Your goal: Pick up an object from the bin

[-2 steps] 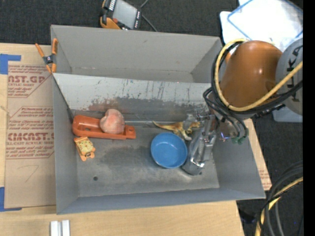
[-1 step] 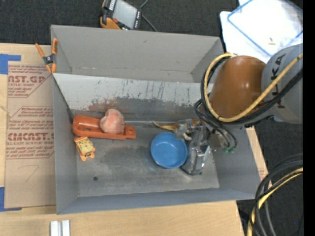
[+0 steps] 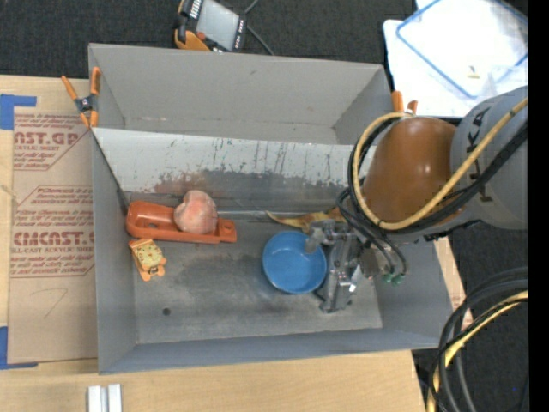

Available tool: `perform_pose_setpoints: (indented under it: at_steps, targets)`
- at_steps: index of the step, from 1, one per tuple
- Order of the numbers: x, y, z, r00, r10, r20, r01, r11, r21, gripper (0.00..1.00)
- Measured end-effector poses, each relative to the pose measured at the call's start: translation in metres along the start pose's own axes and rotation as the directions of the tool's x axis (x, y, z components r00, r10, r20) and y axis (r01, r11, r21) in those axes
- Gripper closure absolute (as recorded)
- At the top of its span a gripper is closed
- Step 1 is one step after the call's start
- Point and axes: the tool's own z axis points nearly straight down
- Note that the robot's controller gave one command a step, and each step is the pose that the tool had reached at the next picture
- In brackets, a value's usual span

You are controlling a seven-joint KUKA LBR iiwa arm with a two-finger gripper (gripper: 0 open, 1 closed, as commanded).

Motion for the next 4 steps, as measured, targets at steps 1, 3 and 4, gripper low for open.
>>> perform_pose_setpoints:
  at_steps: [1,3,4]
  targets:
    - [-0.028,0.025,0.063,0.984,-0.178,-0.008,0.178,0.984,-0.003,0.00]
    - [-0.010,0.014,0.095,0.999,-0.044,0.003,0.044,0.999,0.000,1.00]
    - [0.001,0.015,0.095,0.972,-0.236,0.004,0.236,0.972,0.001,1.00]
